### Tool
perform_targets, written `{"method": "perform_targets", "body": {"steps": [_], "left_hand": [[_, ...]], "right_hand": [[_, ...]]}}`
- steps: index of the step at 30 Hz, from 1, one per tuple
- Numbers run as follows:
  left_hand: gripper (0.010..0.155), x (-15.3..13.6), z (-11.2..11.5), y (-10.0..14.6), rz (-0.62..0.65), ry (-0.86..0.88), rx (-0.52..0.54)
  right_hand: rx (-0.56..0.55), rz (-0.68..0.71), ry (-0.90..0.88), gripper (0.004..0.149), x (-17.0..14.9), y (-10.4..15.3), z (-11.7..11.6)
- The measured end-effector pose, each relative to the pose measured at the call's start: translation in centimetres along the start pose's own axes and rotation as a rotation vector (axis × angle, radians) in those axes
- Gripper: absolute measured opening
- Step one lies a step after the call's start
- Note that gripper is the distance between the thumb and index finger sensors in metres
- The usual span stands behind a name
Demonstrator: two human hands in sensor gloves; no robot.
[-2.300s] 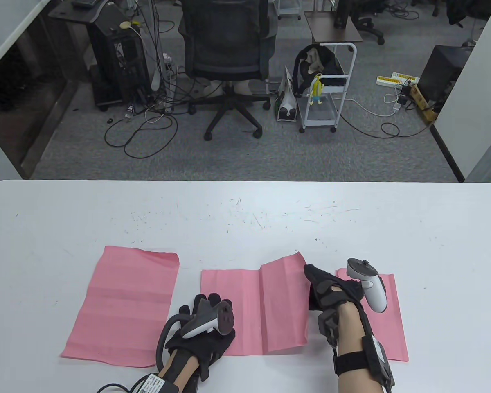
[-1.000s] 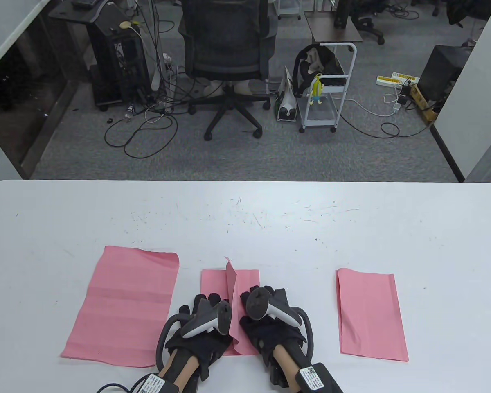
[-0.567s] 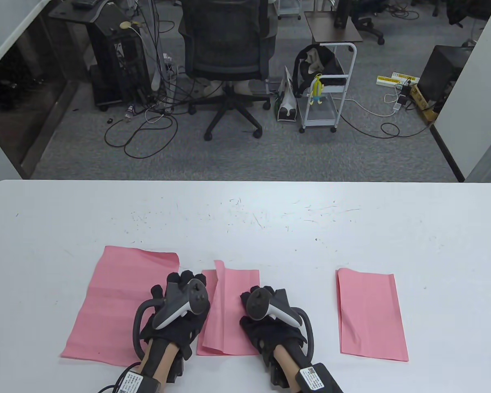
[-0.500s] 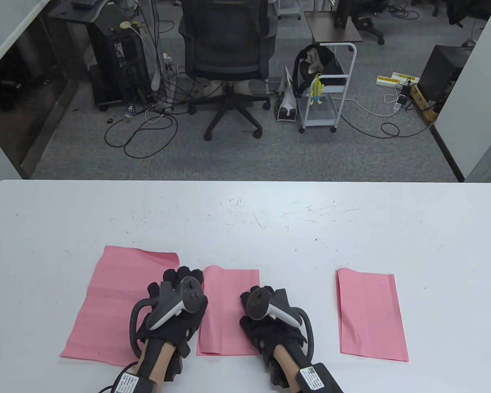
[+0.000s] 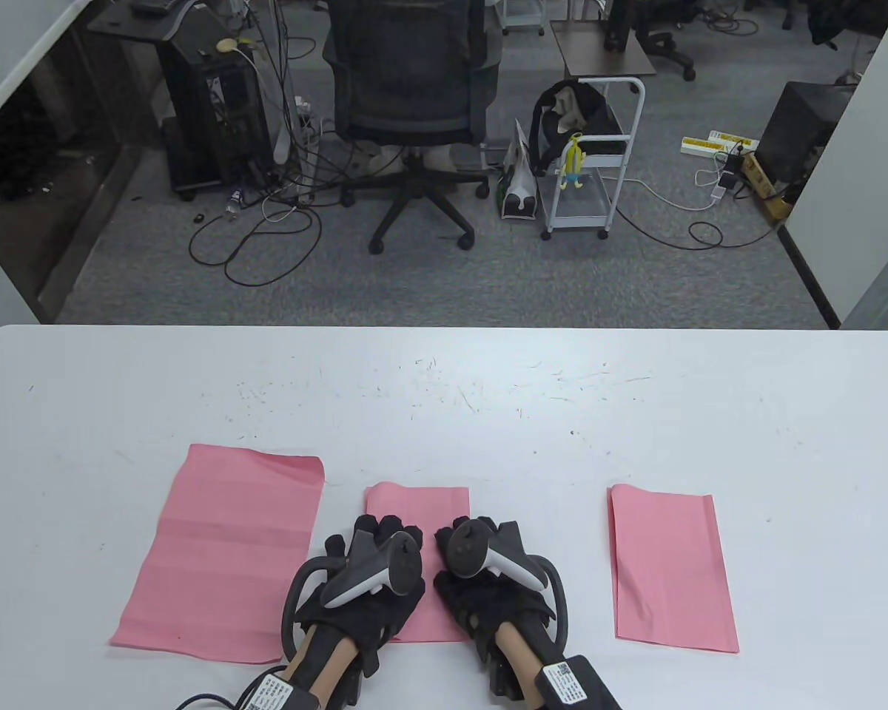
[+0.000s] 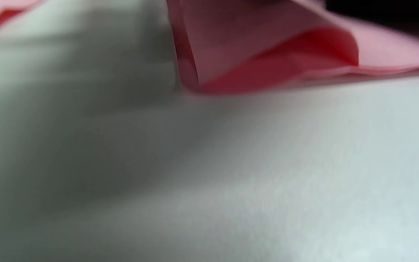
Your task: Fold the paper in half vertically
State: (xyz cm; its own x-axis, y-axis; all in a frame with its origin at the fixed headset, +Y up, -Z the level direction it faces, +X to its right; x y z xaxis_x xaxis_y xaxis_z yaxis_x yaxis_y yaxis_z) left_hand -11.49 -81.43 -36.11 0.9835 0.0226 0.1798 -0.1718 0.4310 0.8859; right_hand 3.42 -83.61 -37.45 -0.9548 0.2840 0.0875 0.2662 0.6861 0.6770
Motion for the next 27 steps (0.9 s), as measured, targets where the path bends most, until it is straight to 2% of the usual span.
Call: {"method": "perform_targets", "body": {"steps": [4,6,20,27], "left_hand": [[0.075,-0.5,1.9,-0.7,-0.007,-0.037,-0.067],[0.075,-0.4,1.8,-0.7,-0.007,-0.027,-0.042],[0.076,-0.4,2.1,-0.7,0.000,-0.020,-0.066],[0.076,-0.4,2.1,-0.7,0.001,-0.017,-0.070]], "right_hand": [[0.001,0.001,-0.002,0.064,0.0,0.0,0.0],[0.002,0.001,-0.002,0.064,0.0,0.0,0.0],[-0.008,-0.007,-0.010,0.065,-0.1,0.1,0.4],[-0.089,0.029,-0.043,0.063,0.3,2.4,2.3]]}}
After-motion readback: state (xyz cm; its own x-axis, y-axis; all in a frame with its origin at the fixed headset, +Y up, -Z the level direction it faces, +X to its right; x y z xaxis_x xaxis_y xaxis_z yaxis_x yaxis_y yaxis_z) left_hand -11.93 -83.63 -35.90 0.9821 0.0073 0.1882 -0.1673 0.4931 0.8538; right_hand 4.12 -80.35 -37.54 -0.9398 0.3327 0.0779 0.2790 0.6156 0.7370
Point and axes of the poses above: the tracker on the back of each hand, its own x axis roughly to the thumb side, its own y axis roughly from the fingertips to the wrist, z = x × y, the point moved 5 cm from there along -y, roughly from the wrist to the fingertips, and after that the axes turned 8 degrees about x, right-handed, at the moved point
